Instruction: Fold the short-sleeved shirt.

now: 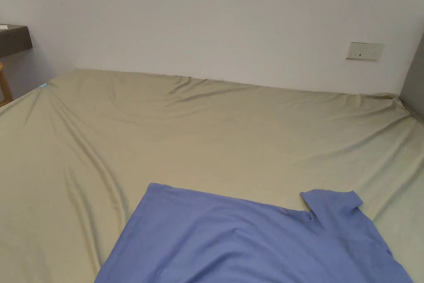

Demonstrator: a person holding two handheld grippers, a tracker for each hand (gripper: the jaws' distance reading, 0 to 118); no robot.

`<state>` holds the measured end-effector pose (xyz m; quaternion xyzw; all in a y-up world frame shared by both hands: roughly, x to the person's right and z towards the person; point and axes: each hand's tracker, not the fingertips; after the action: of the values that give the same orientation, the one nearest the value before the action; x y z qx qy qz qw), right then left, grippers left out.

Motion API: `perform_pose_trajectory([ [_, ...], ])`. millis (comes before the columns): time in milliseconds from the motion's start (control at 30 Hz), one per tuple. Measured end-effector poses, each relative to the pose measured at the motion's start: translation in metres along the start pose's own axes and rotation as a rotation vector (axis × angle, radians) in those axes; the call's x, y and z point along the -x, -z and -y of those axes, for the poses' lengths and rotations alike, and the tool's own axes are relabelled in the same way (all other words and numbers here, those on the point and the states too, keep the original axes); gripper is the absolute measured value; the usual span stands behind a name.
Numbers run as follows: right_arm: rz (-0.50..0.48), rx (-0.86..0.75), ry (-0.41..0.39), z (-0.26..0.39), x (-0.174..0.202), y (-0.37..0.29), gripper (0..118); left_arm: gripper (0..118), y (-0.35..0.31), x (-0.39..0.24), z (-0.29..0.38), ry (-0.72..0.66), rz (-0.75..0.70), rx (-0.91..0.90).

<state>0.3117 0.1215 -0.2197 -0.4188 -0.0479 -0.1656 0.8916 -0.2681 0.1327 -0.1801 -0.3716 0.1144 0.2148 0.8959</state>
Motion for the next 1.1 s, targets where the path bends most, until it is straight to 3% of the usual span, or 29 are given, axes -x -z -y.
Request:
perform_pose_trajectory([
  [33, -0.008, -0.003, 0.004, -0.001, 0.000, -0.001, 2, 87, 0.009, 0.001, -0.002, 0.005, -0.017, 0.031],
  [67, -0.020, -0.005, 0.009, -0.002, -0.001, -0.002, 2, 101, 0.021, 0.006, -0.003, 0.020, -0.037, 0.050],
  [200, -0.037, -0.003, 0.008, -0.001, -0.001, -0.005, 2, 94, 0.053, 0.006, -0.002, 0.078, -0.071, 0.076],
  [233, -0.036, 0.001, -0.001, 0.000, -0.001, -0.005, 2, 84, 0.060, 0.006, -0.003, 0.075, -0.070, 0.089],
  [267, -0.031, 0.009, -0.009, 0.001, -0.001, -0.004, 2, 57, 0.066, 0.007, -0.003, 0.066, -0.068, 0.117],
  [300, -0.024, 0.014, -0.015, 0.002, -0.001, -0.004, 2, 16, 0.072, 0.007, -0.003, 0.044, -0.065, 0.147],
  [367, 0.008, 0.023, -0.023, 0.004, -0.002, -0.001, 5, 13, 0.079, 0.007, 0.000, -0.066, -0.056, 0.173],
  [467, 0.055, 0.018, -0.013, 0.005, -0.007, 0.005, 65, 13, 0.073, 0.006, -0.001, -0.050, -0.065, 0.154],
  [500, 0.054, 0.020, -0.016, 0.005, -0.010, 0.009, 74, 13, 0.074, 0.007, -0.001, -0.038, -0.061, 0.155],
  [567, 0.068, 0.019, -0.026, 0.006, -0.014, 0.016, 77, 13, 0.075, 0.010, -0.002, -0.030, -0.056, 0.156],
  [633, 0.117, 0.055, -0.058, 0.005, -0.017, 0.025, 91, 13, 0.076, 0.011, -0.002, -0.046, -0.058, 0.157],
  [900, 0.085, 0.018, -0.106, 0.005, -0.019, 0.041, 91, 13, 0.074, 0.003, 0.001, -0.051, -0.063, 0.155],
  [967, 0.103, 0.030, -0.143, 0.004, -0.020, 0.039, 82, 13, 0.074, 0.003, 0.001, -0.056, -0.063, 0.156],
  [1033, 0.074, -0.025, -0.191, 0.005, -0.021, 0.032, 62, 13, 0.074, 0.002, 0.001, -0.056, -0.062, 0.157],
  [1100, 0.073, -0.019, -0.188, 0.002, -0.017, 0.030, 64, 13, 0.074, 0.001, 0.001, -0.056, -0.061, 0.160],
])
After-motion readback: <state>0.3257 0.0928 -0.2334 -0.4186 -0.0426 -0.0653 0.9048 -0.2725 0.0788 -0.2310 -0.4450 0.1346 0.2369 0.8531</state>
